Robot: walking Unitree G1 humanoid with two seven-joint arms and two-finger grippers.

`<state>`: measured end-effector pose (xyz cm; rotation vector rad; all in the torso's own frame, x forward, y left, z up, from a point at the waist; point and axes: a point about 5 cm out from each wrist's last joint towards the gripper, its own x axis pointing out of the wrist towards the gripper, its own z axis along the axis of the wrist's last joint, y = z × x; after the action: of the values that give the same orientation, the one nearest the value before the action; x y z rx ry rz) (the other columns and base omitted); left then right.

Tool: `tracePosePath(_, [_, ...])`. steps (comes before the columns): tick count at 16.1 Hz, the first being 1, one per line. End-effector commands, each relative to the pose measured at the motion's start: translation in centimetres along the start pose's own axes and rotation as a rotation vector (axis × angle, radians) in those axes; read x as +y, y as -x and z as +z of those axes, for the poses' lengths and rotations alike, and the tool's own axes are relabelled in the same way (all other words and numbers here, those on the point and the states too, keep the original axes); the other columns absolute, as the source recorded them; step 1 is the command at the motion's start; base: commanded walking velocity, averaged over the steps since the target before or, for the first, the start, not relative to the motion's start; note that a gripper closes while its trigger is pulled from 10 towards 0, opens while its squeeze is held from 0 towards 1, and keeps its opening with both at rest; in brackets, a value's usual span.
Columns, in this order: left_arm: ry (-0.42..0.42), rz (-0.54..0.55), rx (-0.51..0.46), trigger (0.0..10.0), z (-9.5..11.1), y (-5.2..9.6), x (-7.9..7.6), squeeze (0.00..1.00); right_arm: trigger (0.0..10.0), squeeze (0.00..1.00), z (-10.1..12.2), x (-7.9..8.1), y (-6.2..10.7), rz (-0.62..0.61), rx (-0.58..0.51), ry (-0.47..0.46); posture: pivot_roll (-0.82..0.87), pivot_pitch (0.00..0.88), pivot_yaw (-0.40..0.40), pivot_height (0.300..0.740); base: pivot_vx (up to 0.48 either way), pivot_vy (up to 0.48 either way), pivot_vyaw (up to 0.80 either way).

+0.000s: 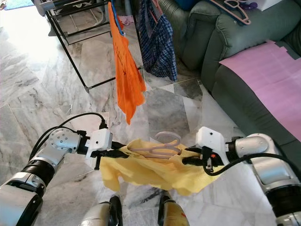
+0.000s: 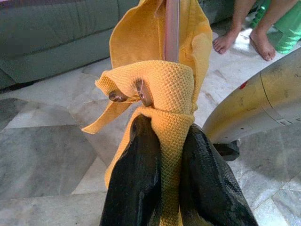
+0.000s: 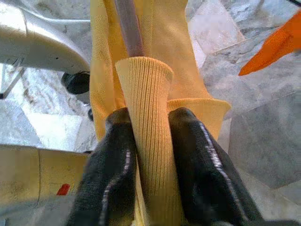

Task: Hang hanger

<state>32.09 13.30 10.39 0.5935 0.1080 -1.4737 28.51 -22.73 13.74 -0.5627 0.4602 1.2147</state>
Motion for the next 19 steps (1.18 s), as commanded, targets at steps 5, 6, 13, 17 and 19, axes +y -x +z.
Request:
tracePosePath(5, [-0.010,0.026,-0.035,10.0,0.5,0.0,0.4,0.00,0.0,0.00,-1.5,0.7,-0.2,-0.044,-0.007,-0.040,-0.22,0.231,0.028,0.740,0.000,0.000,0.00])
tracePosePath(6, [-0.010,0.030,-0.041,10.0,0.6,-0.1,0.5,0.00,0.0,0.00,-1.8,0.8,-0.1,-0.052,-0.001,-0.051,-0.22,0.231,0.030,0.740,0.000,0.000,0.00])
tracePosePath(13, [0.018,0.117,-0.045,10.0,0.5,-0.1,1.0,0.47,0.0,0.00,-1.8,0.3,-0.1,-0.162,-0.059,-0.062,-0.22,0.226,0.024,0.740,0.000,0.000,0.00])
tracePosePath(17, [0.057,0.305,-0.034,10.0,0.0,0.4,1.9,1.00,0.0,0.00,-1.8,0.3,-0.5,-0.209,-0.087,-0.063,-0.22,0.221,0.024,0.740,0.000,0.000,0.00])
tracePosePath(19, [0.057,0.305,-0.034,10.0,0.0,0.4,1.9,1.00,0.0,0.00,-1.8,0.3,-0.5,-0.209,-0.087,-0.063,-0.22,0.221,0.024,0.740,0.000,0.000,0.00])
